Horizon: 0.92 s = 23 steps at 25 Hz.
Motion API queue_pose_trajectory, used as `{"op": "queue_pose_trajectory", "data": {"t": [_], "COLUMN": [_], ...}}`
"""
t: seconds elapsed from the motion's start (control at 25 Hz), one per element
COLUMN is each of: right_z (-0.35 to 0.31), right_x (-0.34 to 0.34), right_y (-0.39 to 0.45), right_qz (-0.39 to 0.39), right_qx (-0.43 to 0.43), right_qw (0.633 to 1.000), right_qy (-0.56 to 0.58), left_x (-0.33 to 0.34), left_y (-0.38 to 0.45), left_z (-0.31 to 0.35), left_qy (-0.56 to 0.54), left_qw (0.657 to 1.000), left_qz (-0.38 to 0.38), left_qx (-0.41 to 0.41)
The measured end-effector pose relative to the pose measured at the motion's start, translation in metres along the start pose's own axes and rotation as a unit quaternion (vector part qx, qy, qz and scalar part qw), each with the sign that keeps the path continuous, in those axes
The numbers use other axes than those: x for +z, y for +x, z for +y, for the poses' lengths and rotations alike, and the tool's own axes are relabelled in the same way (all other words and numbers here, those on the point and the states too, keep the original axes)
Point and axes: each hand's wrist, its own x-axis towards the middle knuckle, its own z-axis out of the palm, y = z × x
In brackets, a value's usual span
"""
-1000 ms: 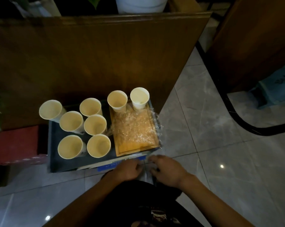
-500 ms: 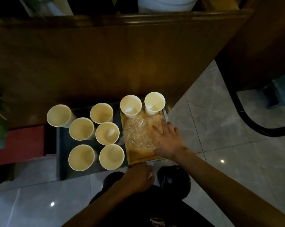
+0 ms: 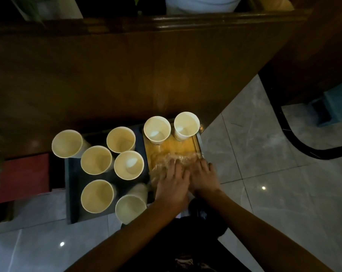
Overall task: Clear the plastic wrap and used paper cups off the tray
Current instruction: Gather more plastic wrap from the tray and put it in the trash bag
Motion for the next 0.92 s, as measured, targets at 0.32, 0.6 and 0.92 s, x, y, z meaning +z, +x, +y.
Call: {"op": "queue_pose_trajectory", "data": {"t": [0.32, 0.6, 0.92], "right_z": [0.009, 0.013, 0.015], "right_x": [0.007, 0.002, -0.013], "right_y": [0.005, 0.011, 0.008], "right_qz": [-0.043, -0.032, 0.024], "right_qx": [0.006, 0.023, 0.030], "right_qw": [0.998, 0.997, 0.985], "right_qy": [0.039, 0.066, 0.169], "left_x": [0.040, 0.038, 0.025], "left_y": [0.033, 0.040, 0.051], "left_z": [-0.019, -0.027, -0.024], "left_qy": [0.050, 0.028, 0.007], "left_qw": [0.994, 0.988, 0.994], "left_qz": [-0.083, -0.146, -0.100], "left_qx": [-0.041, -0.034, -0.036]}}
